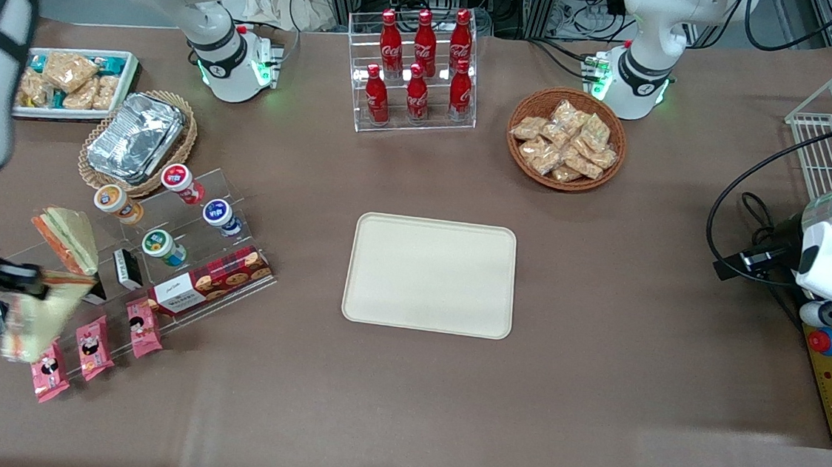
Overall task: Place sandwich on tray
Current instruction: 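Carry the sandwich with the right gripper over the cream tray and lower it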
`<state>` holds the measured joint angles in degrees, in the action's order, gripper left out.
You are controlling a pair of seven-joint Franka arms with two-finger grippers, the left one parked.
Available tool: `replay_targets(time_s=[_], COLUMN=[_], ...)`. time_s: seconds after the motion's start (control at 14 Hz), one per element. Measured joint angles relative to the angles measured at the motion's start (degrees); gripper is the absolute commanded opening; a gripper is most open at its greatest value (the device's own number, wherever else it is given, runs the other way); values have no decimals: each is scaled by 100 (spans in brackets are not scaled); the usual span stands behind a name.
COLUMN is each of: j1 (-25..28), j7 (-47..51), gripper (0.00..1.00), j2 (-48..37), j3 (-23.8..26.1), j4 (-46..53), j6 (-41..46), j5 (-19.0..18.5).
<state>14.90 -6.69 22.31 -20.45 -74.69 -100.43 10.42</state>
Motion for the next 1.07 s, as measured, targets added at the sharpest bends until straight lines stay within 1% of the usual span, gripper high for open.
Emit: replay_targets(time_s=[0.21,0.43,0.57,0.79,1.07], j1=[738,1220,1447,1844,2666], j7=[2,-109,-419,-1162,-1416], gripper=[12,12,13,13,12], j2=[8,64,104,254,689], j3=[1,1,-1,6,15], j4=[4,-3,-5,-23,-57], j6=[-164,-354,-413,-587,-951], j5=[-6,-17,-36,-36,-38])
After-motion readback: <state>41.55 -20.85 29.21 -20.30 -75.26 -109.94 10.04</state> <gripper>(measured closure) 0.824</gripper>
